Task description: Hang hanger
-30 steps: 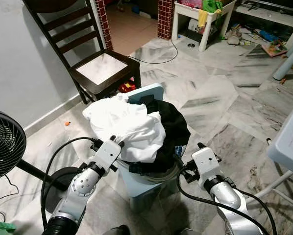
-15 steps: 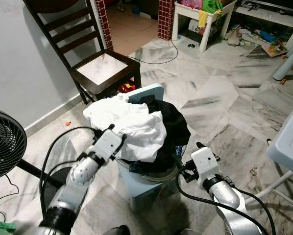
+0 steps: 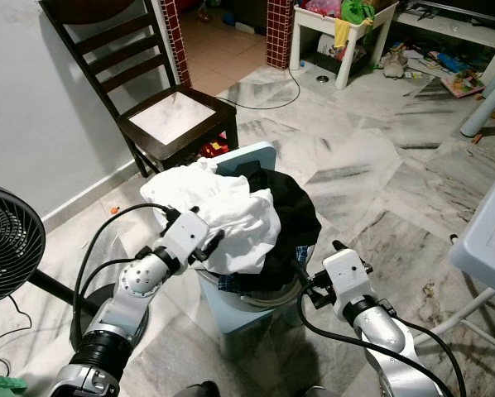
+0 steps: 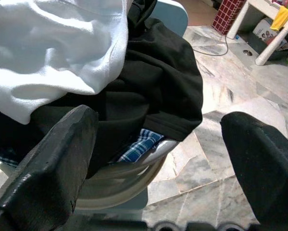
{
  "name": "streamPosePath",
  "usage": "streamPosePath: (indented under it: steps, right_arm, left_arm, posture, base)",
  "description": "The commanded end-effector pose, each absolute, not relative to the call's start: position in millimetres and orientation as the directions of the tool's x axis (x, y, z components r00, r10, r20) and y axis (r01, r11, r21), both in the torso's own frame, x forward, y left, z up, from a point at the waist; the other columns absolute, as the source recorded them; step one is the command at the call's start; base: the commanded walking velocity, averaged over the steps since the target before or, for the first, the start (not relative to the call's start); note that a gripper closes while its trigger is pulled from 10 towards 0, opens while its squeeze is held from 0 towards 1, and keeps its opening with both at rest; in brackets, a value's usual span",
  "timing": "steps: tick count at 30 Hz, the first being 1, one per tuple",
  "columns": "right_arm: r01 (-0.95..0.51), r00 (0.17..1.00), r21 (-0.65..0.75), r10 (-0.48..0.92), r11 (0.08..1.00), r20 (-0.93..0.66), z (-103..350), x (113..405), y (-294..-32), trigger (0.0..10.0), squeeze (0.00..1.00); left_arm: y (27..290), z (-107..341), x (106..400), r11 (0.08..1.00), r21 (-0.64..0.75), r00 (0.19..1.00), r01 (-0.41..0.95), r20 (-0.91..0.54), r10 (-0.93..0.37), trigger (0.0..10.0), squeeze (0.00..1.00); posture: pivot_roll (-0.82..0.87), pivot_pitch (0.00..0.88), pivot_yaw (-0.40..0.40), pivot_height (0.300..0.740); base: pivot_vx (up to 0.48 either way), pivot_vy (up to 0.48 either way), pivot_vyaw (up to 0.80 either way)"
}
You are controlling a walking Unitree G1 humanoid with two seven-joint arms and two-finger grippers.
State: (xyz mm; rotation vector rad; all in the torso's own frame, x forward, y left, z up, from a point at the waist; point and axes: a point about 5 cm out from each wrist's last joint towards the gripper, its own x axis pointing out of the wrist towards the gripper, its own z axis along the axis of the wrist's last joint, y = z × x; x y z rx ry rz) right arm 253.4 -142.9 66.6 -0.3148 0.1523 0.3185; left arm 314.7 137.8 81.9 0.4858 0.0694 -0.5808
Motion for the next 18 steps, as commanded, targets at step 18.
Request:
streamPosePath:
  steps: [18]
  right_arm:
    - [-0.339, 0.935, -0.273, 0.292, 0.9, -0.2, 64.9, 252.6, -140.7, 10.0, 0.0]
  left_arm:
    - [146.3, 64.0, 300.8, 0.756, 0.389, 0.85, 0.526, -0.264, -0.456, 8.5, 0.0]
  posture:
    - [-0.1, 0.135, 0.075, 0.74]
  base:
    - [0.0, 0.0, 0.0]
